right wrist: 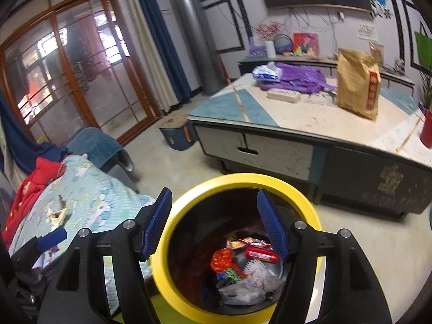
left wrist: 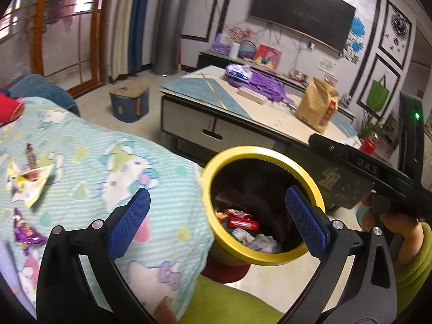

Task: Collect trash
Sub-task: 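Move both open tools back toward the remaining wrappers on the bed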

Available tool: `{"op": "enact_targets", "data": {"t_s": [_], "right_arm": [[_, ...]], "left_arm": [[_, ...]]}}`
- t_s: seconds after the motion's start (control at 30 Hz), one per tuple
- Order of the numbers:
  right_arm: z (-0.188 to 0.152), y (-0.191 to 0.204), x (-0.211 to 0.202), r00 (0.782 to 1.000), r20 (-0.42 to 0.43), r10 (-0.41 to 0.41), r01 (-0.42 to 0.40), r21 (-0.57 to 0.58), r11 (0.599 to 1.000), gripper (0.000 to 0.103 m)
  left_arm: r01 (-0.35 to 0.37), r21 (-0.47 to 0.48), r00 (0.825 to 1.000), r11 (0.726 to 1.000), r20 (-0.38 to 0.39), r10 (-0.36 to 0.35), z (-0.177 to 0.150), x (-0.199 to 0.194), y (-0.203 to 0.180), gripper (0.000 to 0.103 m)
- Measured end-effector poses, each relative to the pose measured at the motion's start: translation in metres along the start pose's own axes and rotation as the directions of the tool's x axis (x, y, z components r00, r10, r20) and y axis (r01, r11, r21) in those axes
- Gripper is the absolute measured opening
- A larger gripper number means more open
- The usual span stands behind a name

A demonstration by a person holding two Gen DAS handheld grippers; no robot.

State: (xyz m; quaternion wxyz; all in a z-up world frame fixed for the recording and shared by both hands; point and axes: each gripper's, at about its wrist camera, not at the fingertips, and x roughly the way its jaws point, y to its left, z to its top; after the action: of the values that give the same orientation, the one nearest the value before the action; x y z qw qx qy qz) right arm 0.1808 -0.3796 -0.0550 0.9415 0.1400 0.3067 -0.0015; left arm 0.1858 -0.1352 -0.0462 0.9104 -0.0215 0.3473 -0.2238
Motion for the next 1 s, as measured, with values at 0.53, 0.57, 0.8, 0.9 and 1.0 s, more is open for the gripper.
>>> {"op": "enact_targets", "data": {"t_s": [0.53,0.57,0.8,0.9,1.0], "right_arm": [[-0.004,0.082,-0.023,0.989,0.027,0.143,-0.138,-0.140,0.981,0.064],[-0.005,0.087,-0.024,0.988,0.026,0.151,-0.146,-0.148,0.978,0.064],[-0.010,0.117,-0.029,0.978,0.014,0.207,-0.201,-0.187,0.962,0.064],[-0.012,0.131,-0.030,0.973,0.000,0.232,-0.227,-0.204,0.952,0.064],[-0.015,0.142,-0.030,0.968,-0.013,0.250,-0.246,-0.218,0.944,0.065]], "left_arm": [[-0.224,-0.070,0.961,0.972,0.147,0.232,0.000,-0.075,0.053,0.092],[-0.239,-0.071,0.957,0.968,0.152,0.248,0.000,-0.079,0.056,0.092],[-0.285,-0.103,0.938,0.953,0.178,0.299,-0.003,-0.101,0.076,0.092],[-0.300,-0.123,0.930,0.946,0.186,0.319,-0.005,-0.109,0.085,0.092],[-0.317,-0.144,0.921,0.937,0.190,0.341,-0.007,-0.116,0.096,0.092]]}}
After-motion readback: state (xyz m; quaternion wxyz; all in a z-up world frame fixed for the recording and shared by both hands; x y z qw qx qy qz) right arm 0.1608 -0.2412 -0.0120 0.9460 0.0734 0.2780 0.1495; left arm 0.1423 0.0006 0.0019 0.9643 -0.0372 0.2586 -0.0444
